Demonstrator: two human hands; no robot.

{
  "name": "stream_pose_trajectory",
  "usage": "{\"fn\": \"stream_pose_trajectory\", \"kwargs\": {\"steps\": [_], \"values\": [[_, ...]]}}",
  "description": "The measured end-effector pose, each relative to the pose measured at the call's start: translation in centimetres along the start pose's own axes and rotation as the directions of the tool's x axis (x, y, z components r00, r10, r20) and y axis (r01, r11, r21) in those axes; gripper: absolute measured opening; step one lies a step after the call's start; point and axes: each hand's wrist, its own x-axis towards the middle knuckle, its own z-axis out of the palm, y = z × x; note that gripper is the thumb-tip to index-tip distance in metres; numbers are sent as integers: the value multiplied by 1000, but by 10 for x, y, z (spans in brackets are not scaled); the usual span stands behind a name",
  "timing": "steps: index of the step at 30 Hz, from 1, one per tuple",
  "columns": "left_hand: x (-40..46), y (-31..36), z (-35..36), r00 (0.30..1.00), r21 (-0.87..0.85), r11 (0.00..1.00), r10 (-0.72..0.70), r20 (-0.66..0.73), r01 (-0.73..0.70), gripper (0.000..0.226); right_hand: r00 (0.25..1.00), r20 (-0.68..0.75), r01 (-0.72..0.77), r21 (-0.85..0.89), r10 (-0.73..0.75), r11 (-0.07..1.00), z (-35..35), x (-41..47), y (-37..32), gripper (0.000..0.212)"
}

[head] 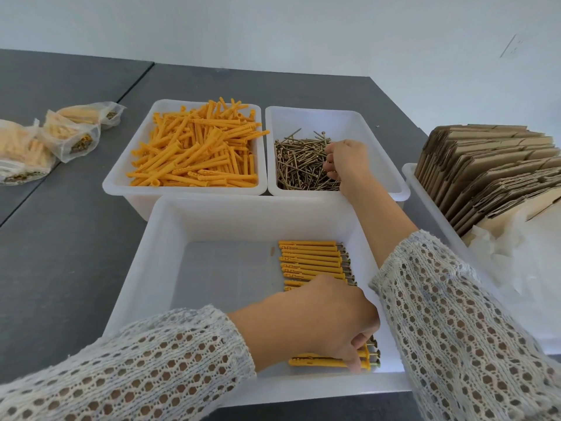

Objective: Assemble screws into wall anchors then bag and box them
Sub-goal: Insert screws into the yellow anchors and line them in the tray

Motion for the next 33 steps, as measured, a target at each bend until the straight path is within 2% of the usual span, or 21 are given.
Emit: {"fn": "stream_pose_trajectory", "kwargs": {"steps": [6, 10, 12, 16, 18, 20, 21, 23, 28, 31, 33], "values": [[6, 0, 5, 998, 110, 994, 30, -54, -24, 24, 1000, 2, 17, -27, -17, 999, 0, -1, 1, 22], [5, 1, 7, 993, 209, 977, 66, -99, -45, 25, 988, -5, 148, -233, -154, 961, 0, -1, 6, 23], [5, 2, 8, 990, 211, 976, 75, -118, -49, 29, 981, 63, 195, -396, -185, 897, 2, -2, 7, 21], [5, 0, 8, 990, 227, 973, 74, -122, -45, 32, 965, 259, 221, -732, -37, 645, 9, -3, 8, 12], [5, -2, 7, 990, 209, 977, 76, -115, -51, 33, 953, 302, 258, -799, -8, 543, 12, -5, 8, 14], [5, -3, 7, 991, 210, 976, 80, -107, -57, 34, 953, 303, 271, -826, -16, 495, 13, -5, 8, 29], [5, -3, 7, 991, 220, 974, 84, -102, -60, 35, 951, 309, 282, -826, -28, 488, 12, -5, 8, 28], [6, -4, 7, 989, 221, 973, 89, -116, -62, 37, 940, 339, 310, -806, -35, 505, 13, -5, 8, 11], [5, -9, -10, 945, 296, 955, 110, -309, -14, 34, 932, 355, 331, -737, -80, 589, 11, -3, 9, 33], [0, -21, -32, 865, 275, 956, 50, -499, 104, 29, 935, 335, 333, -727, -112, 600, 10, -3, 11, 33], [-8, -31, -45, 769, 252, 947, 8, -639, 199, 25, 939, 320, 326, -722, -124, 610, 10, -3, 11, 33]]}}
